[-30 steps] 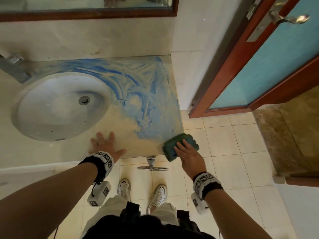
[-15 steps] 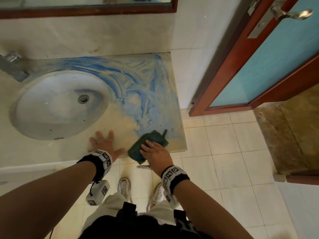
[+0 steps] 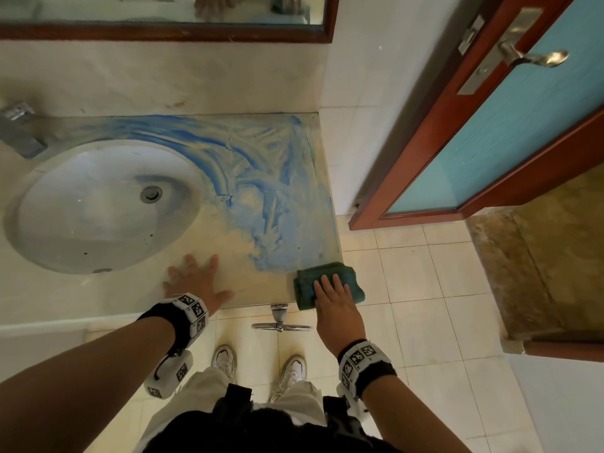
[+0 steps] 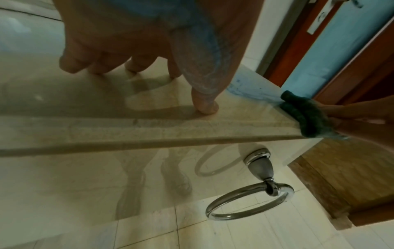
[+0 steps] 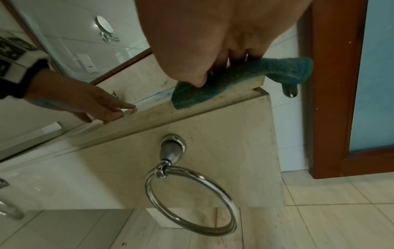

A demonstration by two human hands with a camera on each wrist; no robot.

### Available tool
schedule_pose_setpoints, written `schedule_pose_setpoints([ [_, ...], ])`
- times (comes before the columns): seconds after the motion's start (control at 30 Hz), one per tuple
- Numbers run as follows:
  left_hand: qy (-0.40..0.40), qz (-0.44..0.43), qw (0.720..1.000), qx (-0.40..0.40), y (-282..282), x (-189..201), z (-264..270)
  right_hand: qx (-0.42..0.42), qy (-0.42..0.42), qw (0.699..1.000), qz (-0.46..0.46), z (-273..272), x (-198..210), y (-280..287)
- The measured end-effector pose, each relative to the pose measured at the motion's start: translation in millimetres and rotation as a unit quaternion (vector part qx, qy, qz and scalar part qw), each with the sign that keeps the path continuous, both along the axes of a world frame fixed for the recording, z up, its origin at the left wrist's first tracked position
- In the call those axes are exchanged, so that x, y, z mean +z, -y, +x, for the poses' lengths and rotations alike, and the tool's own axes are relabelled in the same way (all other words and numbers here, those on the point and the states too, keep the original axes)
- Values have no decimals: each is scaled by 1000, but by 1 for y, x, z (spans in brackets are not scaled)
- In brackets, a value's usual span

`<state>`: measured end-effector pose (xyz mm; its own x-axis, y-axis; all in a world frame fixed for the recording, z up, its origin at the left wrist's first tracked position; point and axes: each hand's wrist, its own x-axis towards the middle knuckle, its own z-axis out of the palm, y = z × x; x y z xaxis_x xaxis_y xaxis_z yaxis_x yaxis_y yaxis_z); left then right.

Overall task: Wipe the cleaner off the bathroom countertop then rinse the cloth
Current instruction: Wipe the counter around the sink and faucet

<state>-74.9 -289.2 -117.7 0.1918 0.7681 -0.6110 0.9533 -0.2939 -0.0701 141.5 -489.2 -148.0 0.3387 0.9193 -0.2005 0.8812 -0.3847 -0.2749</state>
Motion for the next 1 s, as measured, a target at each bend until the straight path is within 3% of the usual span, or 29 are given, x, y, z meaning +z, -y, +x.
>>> schedule_pose_setpoints([
  [0.23,-18,-50,999,-13,-17,6,13,-35,-36,996,-76,31,23,-54],
  [0.4,-63,-63,996,-28,-26,15,27,-90,-17,988,-124,2,22,-43],
  [0.6,-69,-63,995,-38,-33,18,34,-115,-40,983,-139,-19,24,-19],
  [0.9,-77,-64,994,-41,-38,17,37,-92,-36,988,-121,43,27,-94],
  [1.0,-78,-66,994,-35,-39,12,36,-85,-36,989,-116,40,30,-89],
])
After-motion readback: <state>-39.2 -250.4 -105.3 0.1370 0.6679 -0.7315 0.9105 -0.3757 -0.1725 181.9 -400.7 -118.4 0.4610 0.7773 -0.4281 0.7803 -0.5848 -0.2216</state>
